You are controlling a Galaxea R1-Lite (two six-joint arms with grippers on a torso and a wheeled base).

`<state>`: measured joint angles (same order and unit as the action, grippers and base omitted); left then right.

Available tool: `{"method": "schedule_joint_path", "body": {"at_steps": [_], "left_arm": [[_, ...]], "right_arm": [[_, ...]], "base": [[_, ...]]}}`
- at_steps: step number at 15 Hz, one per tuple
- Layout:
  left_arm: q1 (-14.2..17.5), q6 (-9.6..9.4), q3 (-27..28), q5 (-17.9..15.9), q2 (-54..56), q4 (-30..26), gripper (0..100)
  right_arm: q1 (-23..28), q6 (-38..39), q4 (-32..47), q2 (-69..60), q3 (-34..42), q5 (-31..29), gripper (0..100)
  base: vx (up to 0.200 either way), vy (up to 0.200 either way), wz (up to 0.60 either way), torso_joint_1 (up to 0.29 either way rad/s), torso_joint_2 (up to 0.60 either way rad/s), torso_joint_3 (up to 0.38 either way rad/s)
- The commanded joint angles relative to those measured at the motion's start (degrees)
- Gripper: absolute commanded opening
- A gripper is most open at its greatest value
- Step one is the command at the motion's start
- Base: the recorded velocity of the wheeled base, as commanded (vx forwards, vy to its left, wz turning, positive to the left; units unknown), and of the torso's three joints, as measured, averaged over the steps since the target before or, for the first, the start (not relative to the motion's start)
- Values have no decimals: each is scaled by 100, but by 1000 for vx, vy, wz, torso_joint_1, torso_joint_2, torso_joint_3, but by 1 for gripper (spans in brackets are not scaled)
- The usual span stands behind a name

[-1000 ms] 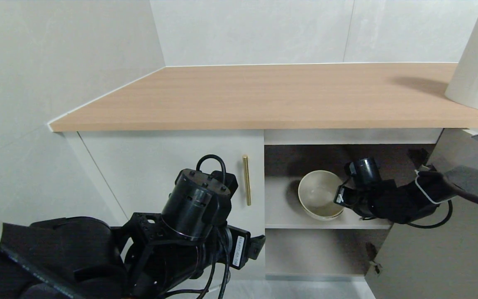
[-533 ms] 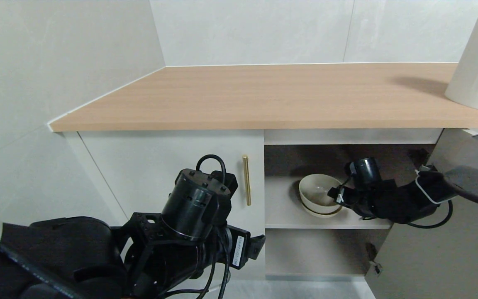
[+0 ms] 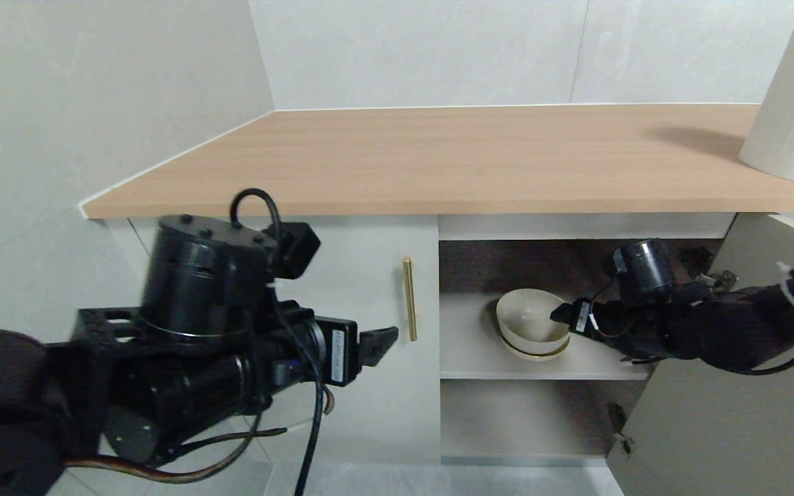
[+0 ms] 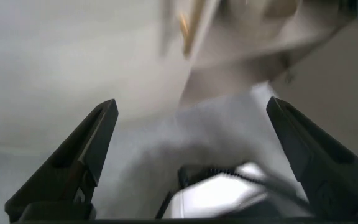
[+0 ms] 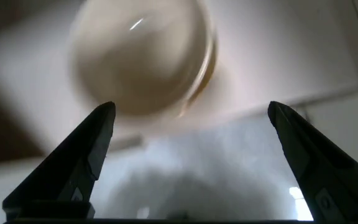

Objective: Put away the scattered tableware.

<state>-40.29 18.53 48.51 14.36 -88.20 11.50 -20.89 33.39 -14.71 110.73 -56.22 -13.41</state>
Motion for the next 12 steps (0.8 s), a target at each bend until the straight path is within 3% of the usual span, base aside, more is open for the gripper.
{"method": "schedule_joint_path", "body": {"at_steps": [1,4,5,8,12], "left_arm": [[408,19,-228,-223,945,-7,100],[918,54,-711,-557,1613,11,100],[926,89,-843,-636,1885,11,100],[1129,-34,-1317,-979,2413,19,100],[1155,-165,-1265,-1058,2369,19,100]], "right_arm": [[-451,1,1102,-1932,463,286,100],[-565,-113,1445,-3215,867,603,100],[-688,-131,1709,-3523,947,620,100],[-934,-175,2043,-3831,1298,647,100],[-960,-412,2034,-4033,1588,647,100]], "base": [[0,0,0,0,0,0],[0,0,0,0,0,0],[0,0,0,0,0,0],[0,0,0,0,0,0],[0,0,0,0,0,0]]}}
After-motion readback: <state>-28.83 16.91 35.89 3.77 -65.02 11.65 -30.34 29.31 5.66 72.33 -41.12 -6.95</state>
